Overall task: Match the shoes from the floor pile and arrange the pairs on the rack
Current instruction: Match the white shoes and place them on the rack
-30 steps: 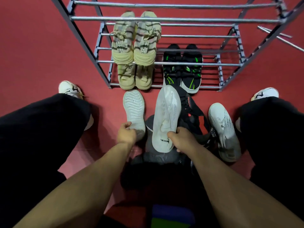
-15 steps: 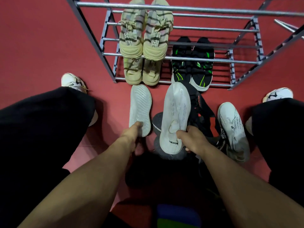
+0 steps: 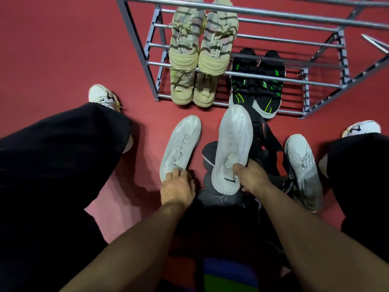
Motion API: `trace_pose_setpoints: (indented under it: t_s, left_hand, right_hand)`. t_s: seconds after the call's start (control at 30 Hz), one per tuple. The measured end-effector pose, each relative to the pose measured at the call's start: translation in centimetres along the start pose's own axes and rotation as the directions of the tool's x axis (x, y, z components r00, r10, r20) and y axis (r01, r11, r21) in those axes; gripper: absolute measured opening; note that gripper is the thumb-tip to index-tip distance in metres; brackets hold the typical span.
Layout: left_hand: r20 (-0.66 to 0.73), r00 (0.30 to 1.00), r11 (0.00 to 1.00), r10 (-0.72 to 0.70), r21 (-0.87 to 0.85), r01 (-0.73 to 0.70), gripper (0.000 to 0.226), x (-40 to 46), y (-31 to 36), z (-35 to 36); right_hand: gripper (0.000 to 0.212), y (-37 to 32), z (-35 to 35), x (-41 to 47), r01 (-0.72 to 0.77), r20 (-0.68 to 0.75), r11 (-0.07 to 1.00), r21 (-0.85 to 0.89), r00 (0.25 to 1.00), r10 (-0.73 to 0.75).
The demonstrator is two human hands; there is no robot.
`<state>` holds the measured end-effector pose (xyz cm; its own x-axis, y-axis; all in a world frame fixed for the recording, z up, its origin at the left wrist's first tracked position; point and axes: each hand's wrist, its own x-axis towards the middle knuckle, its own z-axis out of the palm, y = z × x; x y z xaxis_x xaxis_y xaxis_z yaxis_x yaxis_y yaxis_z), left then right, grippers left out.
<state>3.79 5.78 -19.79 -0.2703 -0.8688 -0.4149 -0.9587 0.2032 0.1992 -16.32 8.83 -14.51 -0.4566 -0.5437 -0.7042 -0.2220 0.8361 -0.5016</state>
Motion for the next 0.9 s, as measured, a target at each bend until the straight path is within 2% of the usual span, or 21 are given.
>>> trace_pose_setpoints:
  t_s: [0.07,0.13,0.23,0.3,0.37,0.43,0.5,0.6,0.7,0.77,0.9]
  left_hand:
    - [-0.133,0.986,0.982,-0.104,-0.172,0.08,0.028,0.7,0.4,-0.4]
    - [-0.168,0.957,0.945,-0.237,-0.268,0.187,0.029,2.0,-0.3,-1.0]
    - [0.001,0.883,0.844,-0.47,-0.292,0.45,0.039,3.6,-2.3,-2.0]
    - [0.136,0.832,0.799,-0.537,-0.235,0.554,0.047,4.3,-3.8,-2.0]
    - [0.208,0.826,0.803,-0.524,-0.203,0.56,0.054,4.8,-5.0,-1.3]
    - [0.22,0.846,0.796,-0.486,-0.29,0.532,0.052,5.3,-5.8,-0.7]
    - [0.228,0.847,0.74,-0.48,-0.413,0.531,0.044,5.4,-5.8,-0.8]
    - [0.246,0.849,0.699,-0.467,-0.486,0.525,0.031,5.2,-4.9,-1.4]
    - [0.25,0.828,0.654,-0.502,-0.517,0.552,0.033,4.7,-3.5,-1.6]
    - [0.288,0.812,0.592,-0.507,-0.569,0.571,0.028,4.5,-2.9,-2.0]
    - [0.388,0.824,0.415,-0.412,-0.725,0.549,0.026,4.3,-0.9,-5.0]
  right_hand:
    - [0.042,0.1,0.0,0.1,0.004,0.003,1.0,0.013,1.0,-0.004]
    - [0.038,0.2,0.0,0.4,0.006,0.012,1.0,0.022,1.0,-0.006]
    - [0.039,0.1,-0.1,0.5,0.0,0.02,1.0,0.011,1.0,0.0]
    - [0.043,0.1,-0.1,0.6,-0.011,0.017,1.0,0.007,1.0,0.011]
    - [0.042,0.1,-0.1,0.5,-0.011,0.017,1.0,0.003,1.0,0.011]
    - [0.039,-0.1,-0.1,0.4,-0.011,0.016,1.0,-0.006,1.0,0.011]
    - [0.038,-0.2,0.0,0.4,-0.011,0.016,1.0,-0.012,1.0,0.011]
    - [0.048,-0.5,0.0,0.3,-0.026,0.007,0.999,-0.025,1.0,0.026]
    - [0.053,-0.4,0.0,0.3,-0.024,0.012,0.999,-0.032,1.0,0.025]
    - [0.051,-0.6,-0.2,0.2,-0.022,0.021,0.999,-0.04,1.0,0.023]
    - [0.04,-1.3,-0.6,-0.6,-0.049,0.066,0.998,-0.041,0.996,0.051]
